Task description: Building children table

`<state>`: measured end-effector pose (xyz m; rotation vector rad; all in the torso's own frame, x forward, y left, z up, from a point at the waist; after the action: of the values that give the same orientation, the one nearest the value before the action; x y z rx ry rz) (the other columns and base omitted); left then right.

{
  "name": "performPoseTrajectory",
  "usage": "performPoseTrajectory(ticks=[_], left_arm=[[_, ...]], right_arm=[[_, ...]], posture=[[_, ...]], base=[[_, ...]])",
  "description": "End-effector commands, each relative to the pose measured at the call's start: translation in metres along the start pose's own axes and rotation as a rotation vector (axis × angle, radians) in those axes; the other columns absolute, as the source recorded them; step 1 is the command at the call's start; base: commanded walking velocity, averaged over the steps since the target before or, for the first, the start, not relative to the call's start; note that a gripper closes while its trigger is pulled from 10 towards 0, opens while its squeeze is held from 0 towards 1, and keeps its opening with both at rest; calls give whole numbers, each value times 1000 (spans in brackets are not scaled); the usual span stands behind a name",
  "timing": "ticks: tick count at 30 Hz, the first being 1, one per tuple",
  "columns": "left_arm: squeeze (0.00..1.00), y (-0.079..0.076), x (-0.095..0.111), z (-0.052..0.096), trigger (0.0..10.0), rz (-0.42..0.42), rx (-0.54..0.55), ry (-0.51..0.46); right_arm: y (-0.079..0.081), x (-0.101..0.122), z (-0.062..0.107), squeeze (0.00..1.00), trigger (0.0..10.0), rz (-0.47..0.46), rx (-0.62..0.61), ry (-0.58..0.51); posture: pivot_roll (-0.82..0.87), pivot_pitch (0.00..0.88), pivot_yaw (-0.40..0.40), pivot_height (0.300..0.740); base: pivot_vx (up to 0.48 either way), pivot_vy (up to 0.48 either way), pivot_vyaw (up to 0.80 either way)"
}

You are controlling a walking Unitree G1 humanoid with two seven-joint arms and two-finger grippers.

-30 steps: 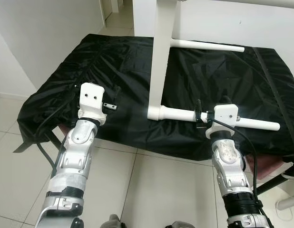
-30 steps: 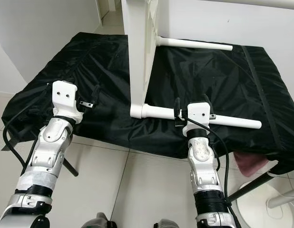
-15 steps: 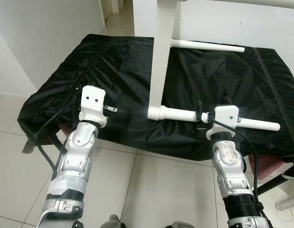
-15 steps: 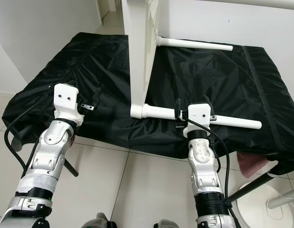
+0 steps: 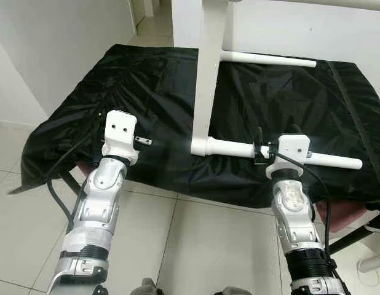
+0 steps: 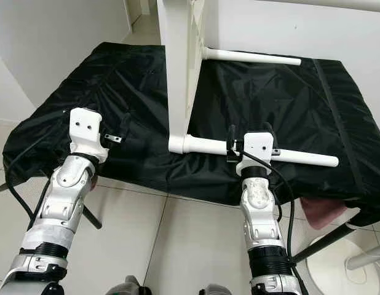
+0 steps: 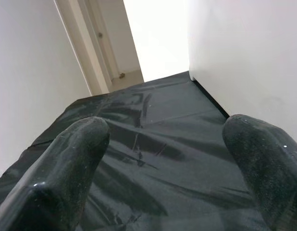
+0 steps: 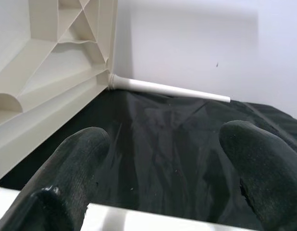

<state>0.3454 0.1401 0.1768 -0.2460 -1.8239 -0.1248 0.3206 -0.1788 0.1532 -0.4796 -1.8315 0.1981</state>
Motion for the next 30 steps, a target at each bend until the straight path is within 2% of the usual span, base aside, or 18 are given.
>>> performPoseTrajectory(ticks=[1,12,23,30], left_arm=[[0,7,2,-2,10000,-6,83,-25],[0,6,5,-7,10000,-4,79,-31],[0,2,0,4,10000,-13,47,-1],[0,0,-3,9,10000,-7,50,9]], right_arm=[[2,4,-3,0,10000,-3,-2,-17],[4,9,-8,0,10000,-11,-14,-28],[1,1,6,0,10000,13,-6,-2],[2,0,8,0,10000,8,4,9]], posture=[[-112,0,78,740],[-123,0,84,740],[-108,0,74,740],[-96,0,57,740]], base=[[0,0,0],[0,0,0],[0,0,0],[0,0,0]])
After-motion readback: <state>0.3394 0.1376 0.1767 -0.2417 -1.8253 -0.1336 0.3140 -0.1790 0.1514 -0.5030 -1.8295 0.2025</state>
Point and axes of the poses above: a point about 5 cm out from each wrist's last joint towards the gripper, its own z axis pointing back from the gripper into the wrist, its own x axis along the axis of the wrist's last joint, y = z × x, the point moved 2 cm from there along -z, pointing out of the wrist towards the gripper, and after that the axes turned 14 degrees about z, right-handed, at the moved point
